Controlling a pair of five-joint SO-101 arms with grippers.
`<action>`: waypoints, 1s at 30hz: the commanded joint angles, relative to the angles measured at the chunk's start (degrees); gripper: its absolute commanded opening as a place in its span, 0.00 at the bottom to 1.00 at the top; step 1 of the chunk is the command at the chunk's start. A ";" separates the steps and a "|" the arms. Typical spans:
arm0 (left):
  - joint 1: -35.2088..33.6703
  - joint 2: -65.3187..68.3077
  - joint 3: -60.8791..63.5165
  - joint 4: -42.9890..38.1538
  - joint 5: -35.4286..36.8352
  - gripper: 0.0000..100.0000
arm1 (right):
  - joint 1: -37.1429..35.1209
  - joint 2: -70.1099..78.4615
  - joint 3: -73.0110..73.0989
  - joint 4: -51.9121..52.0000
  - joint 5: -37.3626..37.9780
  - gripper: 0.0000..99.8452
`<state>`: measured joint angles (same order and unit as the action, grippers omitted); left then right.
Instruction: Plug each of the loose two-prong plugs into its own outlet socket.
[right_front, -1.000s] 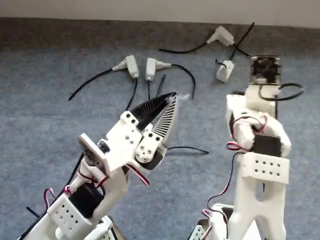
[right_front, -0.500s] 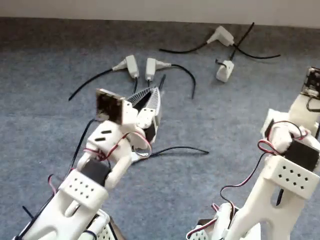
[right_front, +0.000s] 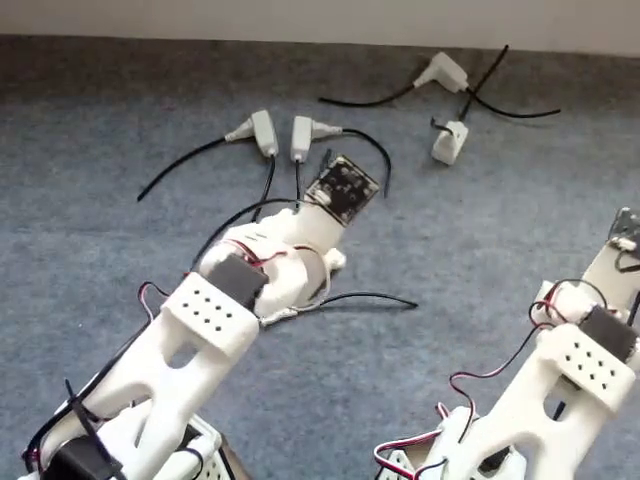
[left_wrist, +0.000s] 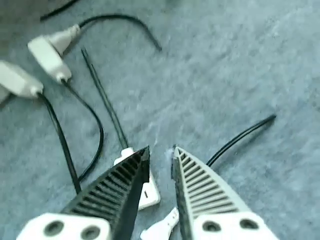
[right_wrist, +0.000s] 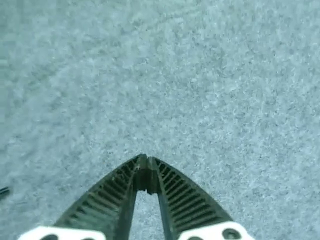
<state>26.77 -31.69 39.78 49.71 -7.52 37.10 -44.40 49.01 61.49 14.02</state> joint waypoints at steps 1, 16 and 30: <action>-3.12 0.22 -2.59 6.51 -0.44 0.09 | 0.84 -0.48 5.93 -4.97 3.08 0.01; -5.49 6.99 -1.27 20.48 -24.70 0.22 | 0.31 -0.48 19.74 -8.92 3.08 0.01; -8.04 34.15 -17.27 23.82 -32.53 0.22 | 0.31 -0.48 20.44 -9.01 3.08 0.01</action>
<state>19.47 0.75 25.80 72.92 -39.60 37.36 -44.40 69.67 53.41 16.57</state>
